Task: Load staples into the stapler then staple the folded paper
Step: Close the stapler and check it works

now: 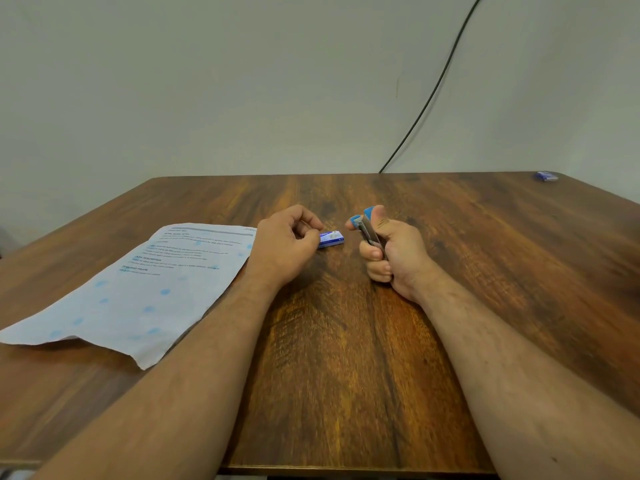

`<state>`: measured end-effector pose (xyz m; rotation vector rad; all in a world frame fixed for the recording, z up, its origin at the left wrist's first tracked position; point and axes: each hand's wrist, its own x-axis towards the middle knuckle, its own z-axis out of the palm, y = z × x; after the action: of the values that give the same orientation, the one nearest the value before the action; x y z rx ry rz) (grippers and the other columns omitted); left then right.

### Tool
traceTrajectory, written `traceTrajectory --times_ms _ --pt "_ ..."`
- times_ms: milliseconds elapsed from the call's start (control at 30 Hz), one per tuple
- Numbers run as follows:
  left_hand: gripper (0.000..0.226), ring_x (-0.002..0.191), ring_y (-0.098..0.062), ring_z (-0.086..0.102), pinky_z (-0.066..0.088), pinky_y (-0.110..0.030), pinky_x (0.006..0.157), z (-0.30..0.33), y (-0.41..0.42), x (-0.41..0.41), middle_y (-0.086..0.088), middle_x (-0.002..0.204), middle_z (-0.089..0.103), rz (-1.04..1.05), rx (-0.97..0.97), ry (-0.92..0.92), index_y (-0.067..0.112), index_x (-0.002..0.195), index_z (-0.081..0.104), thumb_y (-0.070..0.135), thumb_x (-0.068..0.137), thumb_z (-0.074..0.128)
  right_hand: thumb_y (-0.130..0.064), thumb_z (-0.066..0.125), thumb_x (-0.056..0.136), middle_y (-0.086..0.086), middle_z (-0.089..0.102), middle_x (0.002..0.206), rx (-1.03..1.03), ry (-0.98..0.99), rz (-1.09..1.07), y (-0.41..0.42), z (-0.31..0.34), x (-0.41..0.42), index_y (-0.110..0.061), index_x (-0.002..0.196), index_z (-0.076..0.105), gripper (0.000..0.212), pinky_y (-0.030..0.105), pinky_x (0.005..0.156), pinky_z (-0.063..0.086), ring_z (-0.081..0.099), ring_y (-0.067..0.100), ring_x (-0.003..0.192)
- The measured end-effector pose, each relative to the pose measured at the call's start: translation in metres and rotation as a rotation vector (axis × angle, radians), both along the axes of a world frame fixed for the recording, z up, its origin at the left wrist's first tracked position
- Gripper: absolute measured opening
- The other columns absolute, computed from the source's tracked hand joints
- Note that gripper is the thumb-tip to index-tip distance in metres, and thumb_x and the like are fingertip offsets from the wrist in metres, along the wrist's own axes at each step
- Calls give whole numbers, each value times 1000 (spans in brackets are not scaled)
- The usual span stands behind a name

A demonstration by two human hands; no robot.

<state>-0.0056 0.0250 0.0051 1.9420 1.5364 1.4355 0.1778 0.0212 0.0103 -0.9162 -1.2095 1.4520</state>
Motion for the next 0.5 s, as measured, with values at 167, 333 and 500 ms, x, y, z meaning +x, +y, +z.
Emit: traceTrajectory --times_ms 167,333,500 --pt "16 58 3 55 40 -8 52 1 -1 0 9 67 64 8 3 -2 23 84 71 8 87 64 -48 34 106 -1 41 50 32 -15 15 2 -2 0 -10 107 64 49 19 35 21 26 6 32" --pt "14 61 -1 57 39 -6 54 1 0 0 13 66 62 114 -1 25 22 84 71 10 87 63 -46 52 99 8 56 61 208 -195 -70 3 -8 -2 -16 111 60 33 23 40 26 35 11 37" --pt "15 90 -14 62 56 -32 79 2 4 -8 5 87 67 264 -86 133 23 93 70 13 87 61 -33 79 81 -8 72 84 553 -686 -340 2 -15 -5 -22 102 71 25 19 64 47 63 5 69"
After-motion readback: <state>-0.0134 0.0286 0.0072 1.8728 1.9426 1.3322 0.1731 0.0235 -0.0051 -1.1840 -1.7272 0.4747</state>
